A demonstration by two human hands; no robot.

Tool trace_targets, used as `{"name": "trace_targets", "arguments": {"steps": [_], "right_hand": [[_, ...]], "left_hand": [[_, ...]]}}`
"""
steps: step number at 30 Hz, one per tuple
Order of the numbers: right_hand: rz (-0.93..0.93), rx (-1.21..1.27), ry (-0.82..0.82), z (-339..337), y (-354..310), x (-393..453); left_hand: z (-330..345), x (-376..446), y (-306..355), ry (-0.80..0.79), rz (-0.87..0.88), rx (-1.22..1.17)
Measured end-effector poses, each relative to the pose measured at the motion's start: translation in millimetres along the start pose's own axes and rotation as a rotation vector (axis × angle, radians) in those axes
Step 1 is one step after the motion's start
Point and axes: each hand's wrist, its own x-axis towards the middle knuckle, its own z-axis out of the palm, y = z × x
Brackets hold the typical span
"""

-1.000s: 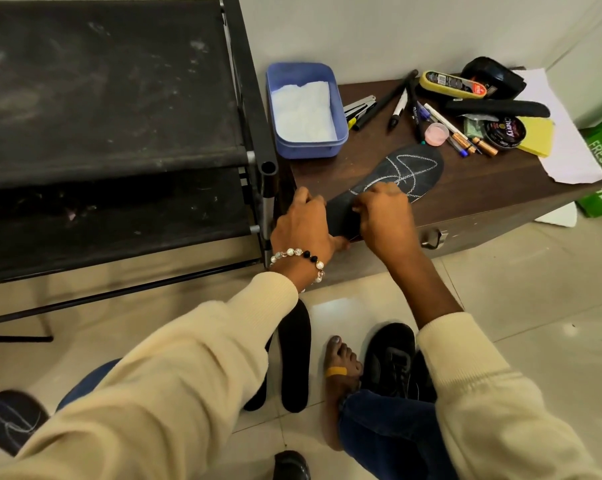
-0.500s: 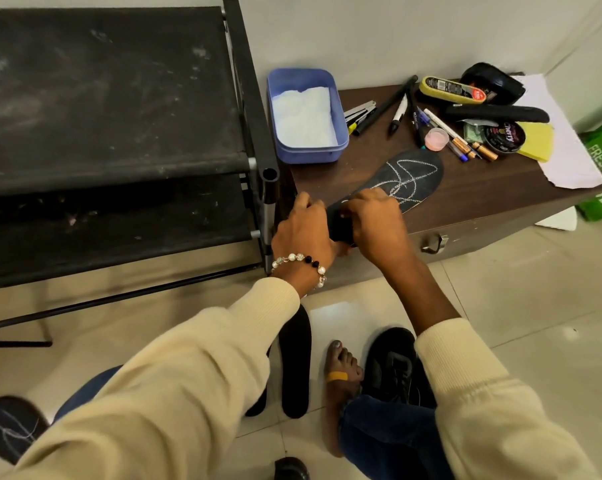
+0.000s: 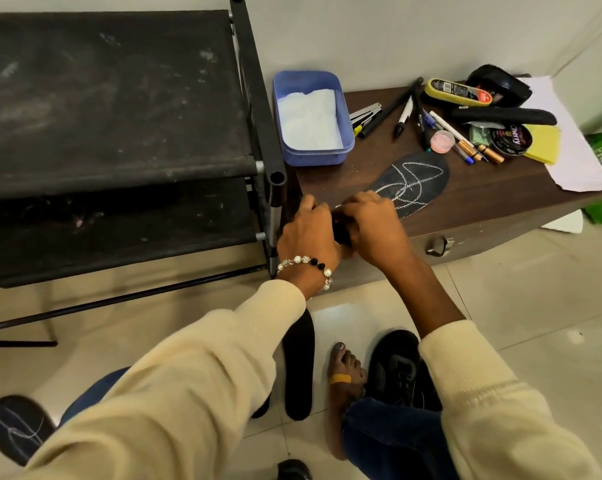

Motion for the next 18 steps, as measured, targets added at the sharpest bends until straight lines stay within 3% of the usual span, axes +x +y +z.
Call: {"name": "trace_targets", "arguments": {"steps": [3,7,14,18], "right_hand": [[0.039,-0.020,0.035,-2,10,1],[0.254,-0.089,0.089,6,19,9],[0.090,-0.021,0.003,6,7,11],[0.226,-0.050,0.084,6,22,13]], "left_hand": [[0,1,-1,-0.009,-0.001,-0.014],[1,0,-1,-0.011,-0.007,-0.012],[-1,-1,0,0.001,0.005,-0.027],[1,0,-1,-0.013,-0.001,-0.019]]}}
